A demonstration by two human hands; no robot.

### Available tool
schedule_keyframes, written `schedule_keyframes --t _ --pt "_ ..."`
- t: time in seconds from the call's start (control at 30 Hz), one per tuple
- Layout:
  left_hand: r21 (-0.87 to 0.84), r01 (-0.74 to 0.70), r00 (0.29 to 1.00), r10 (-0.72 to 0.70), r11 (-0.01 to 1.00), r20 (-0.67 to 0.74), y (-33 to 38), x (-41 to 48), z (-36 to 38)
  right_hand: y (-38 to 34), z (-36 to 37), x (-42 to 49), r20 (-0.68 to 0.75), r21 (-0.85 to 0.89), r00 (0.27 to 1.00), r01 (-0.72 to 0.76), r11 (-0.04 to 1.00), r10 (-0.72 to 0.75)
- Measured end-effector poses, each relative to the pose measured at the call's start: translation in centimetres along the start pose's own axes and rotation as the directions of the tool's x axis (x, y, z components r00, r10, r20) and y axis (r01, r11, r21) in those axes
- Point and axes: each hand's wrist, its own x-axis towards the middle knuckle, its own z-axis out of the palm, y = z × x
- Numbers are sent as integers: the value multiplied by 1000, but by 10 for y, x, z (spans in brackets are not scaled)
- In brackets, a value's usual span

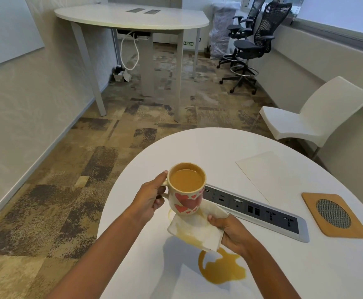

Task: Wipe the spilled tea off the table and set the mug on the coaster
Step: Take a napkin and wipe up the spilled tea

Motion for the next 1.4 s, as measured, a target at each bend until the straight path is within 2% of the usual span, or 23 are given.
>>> schedule_keyframes --t 0.23,0.53,0.63,0.73,0.87,1.0,1.2,1.3,1.4 --pt "-11 16 1000 -16 1000 22 1 0 1 4 3 18 -91 90 994 74 993 -66" --pt "-23 41 997 -40 999 60 -1 -4 11 23 18 40 -108 145 985 150 978 -135" --pt "-49 49 998 -47 998 48 -2 -4 12 26 20 46 -145 124 982 138 983 -120" --pt "-48 56 997 -54 997 50 -4 -5 14 30 24 53 -119 157 986 134 978 -116" --pt "-41 55 997 -53 998 57 -5 -4 17 30 37 47 12 175 999 49 983 -52" --pt "-41 39 996 -35 998 80 -8 -3 15 36 28 35 107 18 991 -82 996 80" --pt "-65 36 998 -32 997 54 -9 1 7 31 4 15 132 -208 963 -205 957 235" --pt "-61 12 1000 -10 998 26 -8 6 1 22 -9 10 149 -197 958 -213 957 244" --pt "-44 -19 1000 19 999 3 -7 13 -8 10 -22 9 99 -98 980 -164 982 174"
